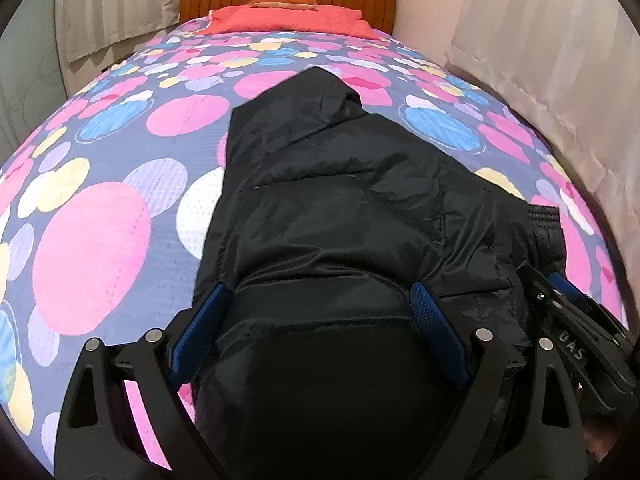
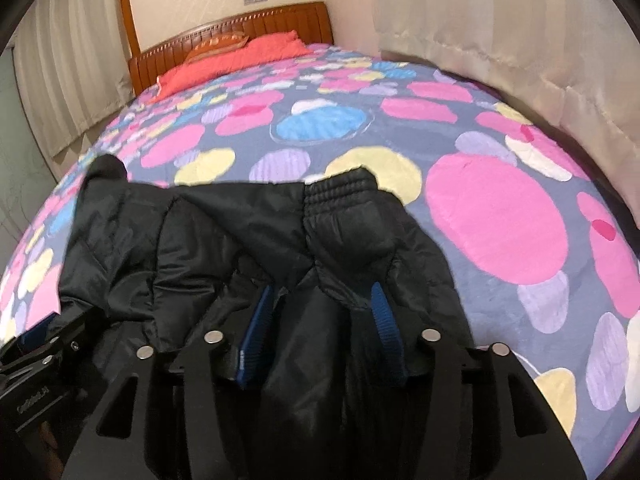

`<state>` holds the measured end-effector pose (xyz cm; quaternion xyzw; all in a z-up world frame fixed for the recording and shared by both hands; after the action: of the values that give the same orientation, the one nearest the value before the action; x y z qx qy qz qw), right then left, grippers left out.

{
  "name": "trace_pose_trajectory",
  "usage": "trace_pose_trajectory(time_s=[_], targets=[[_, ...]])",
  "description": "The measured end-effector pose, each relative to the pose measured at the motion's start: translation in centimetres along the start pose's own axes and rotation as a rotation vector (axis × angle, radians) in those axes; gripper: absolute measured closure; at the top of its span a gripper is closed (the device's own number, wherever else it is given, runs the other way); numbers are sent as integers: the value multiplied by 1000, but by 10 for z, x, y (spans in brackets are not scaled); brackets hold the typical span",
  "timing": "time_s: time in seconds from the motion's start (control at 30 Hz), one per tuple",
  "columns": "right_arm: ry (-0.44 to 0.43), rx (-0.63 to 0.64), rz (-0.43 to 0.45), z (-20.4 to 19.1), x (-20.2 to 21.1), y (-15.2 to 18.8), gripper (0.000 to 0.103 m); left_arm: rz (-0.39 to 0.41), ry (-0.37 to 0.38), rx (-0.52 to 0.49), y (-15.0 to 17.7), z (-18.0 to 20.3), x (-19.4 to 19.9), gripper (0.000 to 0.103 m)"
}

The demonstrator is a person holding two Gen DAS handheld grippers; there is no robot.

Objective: Fold large clothes

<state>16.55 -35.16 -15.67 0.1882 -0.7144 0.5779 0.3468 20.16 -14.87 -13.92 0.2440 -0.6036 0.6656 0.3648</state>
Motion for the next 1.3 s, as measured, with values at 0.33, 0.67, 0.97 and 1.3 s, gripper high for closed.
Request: trace_pose_trajectory(time_s=[0.33, 0.67, 0.97, 1.3], targets=[[-55, -76, 78, 18, 45, -16, 43, 64, 39, 94, -16, -21, 49, 11], [-168, -233, 71, 56, 70, -13, 35, 68, 85, 415, 0, -97, 70, 12], [-300, -495, -19, 95, 26, 10, 34, -101, 317, 797, 45, -135, 17, 12], [-499, -703, -131, 123, -31, 35, 30, -134, 423, 797, 53, -126, -8, 12]])
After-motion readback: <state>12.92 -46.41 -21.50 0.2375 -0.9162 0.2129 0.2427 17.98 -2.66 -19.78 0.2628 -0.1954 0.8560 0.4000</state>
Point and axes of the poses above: each gripper's, at about its wrist camera, not at the fingertips, and x roughly against the way its jaws point, z to its right, y to its underside, the point moved 1 cm from there along -x, roughly the way its jaws point, and after that the axes turned 2 degrees about x, right-handed, at the moved point
